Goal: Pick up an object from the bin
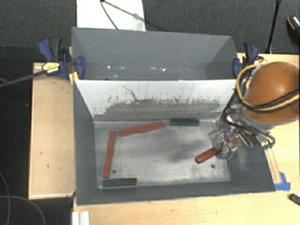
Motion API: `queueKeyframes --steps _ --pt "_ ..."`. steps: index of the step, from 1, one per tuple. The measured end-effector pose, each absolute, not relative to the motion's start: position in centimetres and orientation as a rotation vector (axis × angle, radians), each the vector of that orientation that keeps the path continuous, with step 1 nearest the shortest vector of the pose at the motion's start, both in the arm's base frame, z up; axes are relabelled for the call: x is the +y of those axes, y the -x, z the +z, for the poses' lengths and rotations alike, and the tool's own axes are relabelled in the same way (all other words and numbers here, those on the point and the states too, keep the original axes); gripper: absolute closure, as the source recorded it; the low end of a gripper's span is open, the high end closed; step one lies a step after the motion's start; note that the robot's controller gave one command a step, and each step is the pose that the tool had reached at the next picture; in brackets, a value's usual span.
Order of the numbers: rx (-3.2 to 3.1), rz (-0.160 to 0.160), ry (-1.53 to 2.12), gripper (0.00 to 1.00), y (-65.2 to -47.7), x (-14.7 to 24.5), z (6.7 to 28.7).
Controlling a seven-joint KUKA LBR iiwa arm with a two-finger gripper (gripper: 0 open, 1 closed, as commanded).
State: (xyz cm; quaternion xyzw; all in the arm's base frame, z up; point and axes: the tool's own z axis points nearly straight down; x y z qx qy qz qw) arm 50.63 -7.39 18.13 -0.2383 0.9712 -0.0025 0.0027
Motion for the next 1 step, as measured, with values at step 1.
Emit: queueKeyframes --steps 1 --pt "3.052 -0.007 0.696 1.0 -51.44 -8.29 28.09"
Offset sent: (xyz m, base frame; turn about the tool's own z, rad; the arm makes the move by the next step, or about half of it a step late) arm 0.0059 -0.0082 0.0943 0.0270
